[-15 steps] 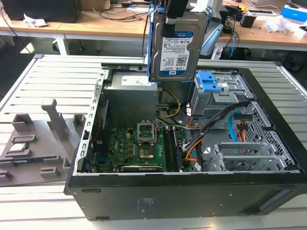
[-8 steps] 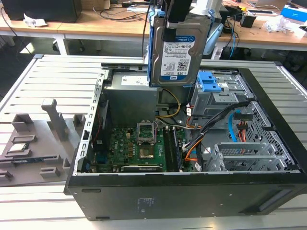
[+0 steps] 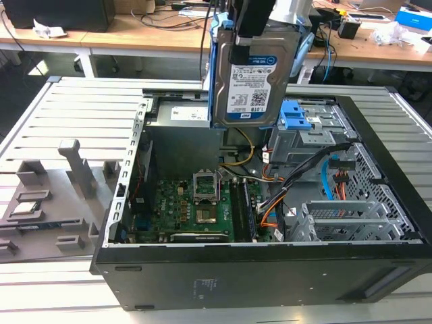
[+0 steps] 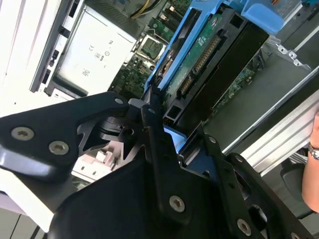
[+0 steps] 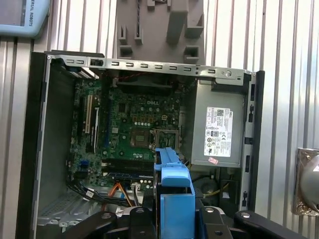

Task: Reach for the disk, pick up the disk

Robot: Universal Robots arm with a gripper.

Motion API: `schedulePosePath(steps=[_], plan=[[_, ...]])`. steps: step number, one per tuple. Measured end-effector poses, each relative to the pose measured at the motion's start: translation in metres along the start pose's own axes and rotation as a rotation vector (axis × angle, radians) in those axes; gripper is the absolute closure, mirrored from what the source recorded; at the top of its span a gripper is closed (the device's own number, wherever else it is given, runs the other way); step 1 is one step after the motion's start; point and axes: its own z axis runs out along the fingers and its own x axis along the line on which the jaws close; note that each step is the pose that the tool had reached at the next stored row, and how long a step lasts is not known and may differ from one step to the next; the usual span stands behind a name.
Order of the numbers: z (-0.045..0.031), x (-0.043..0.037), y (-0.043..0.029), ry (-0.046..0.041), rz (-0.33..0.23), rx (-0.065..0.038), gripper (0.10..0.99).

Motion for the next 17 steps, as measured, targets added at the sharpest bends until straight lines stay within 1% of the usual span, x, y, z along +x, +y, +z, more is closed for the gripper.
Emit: schedulePosePath(steps=[1, 5, 7, 11, 13, 17], plan=[[0.0, 0.0034, 0.0003, -0.0001, 0.0, 0.0, 0.722], [0.0, 0.0112, 0.0008, 0.0, 0.0, 0.0, 0.722], [0.0001, 0.0172, 0.0012, 0.0, 0.0, 0.0, 0.722], [0.0001, 0.0238, 0.0016, 0.0, 0.0, 0.0, 0.722], [0.0001, 0.0304, 0.0021, 0.0, 0.0, 0.0, 0.722], [0.0002, 0.0377, 0.0026, -0.0001, 0.0, 0.0, 0.722]])
